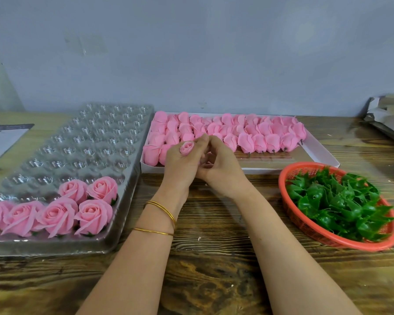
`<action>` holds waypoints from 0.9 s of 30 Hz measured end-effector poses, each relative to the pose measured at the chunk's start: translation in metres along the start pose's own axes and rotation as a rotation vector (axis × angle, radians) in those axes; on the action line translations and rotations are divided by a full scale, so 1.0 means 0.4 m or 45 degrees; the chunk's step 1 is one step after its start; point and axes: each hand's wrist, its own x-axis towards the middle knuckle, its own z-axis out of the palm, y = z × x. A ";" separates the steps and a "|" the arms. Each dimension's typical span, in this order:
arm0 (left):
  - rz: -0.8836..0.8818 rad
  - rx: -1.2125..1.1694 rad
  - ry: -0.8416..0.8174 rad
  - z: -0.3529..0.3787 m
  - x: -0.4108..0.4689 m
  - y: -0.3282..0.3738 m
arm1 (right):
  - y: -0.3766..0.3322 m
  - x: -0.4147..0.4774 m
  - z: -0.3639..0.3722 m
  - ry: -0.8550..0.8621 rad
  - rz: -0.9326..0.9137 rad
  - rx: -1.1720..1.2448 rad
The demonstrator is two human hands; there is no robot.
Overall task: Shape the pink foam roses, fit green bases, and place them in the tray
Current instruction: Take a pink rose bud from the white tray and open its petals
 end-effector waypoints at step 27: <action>-0.051 -0.028 -0.003 0.001 0.003 -0.006 | 0.003 0.001 0.001 -0.011 -0.029 -0.003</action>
